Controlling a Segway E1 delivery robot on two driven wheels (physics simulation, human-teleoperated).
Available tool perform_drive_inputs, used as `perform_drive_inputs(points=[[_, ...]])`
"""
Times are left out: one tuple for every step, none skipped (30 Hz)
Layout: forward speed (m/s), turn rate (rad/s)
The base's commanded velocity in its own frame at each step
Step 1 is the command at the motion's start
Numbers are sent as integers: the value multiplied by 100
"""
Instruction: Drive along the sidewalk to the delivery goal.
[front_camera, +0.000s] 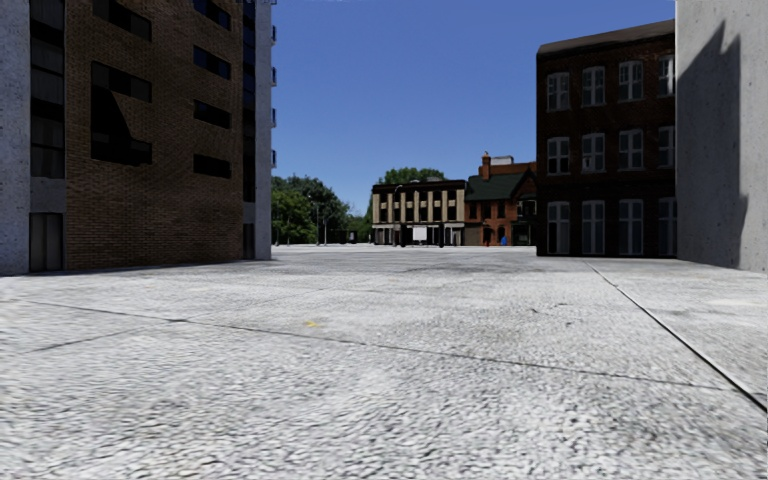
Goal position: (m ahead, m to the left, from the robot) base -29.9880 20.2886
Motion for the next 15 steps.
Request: perform_drive_inputs(points=[[81, 63], [81, 63], [81, 63], [81, 63], [81, 63], [81, 63], [81, 64], [81, 64], [81, 70], [81, 78], [81, 82], [81, 82], [81, 83], [81, 83], [81, 83]])
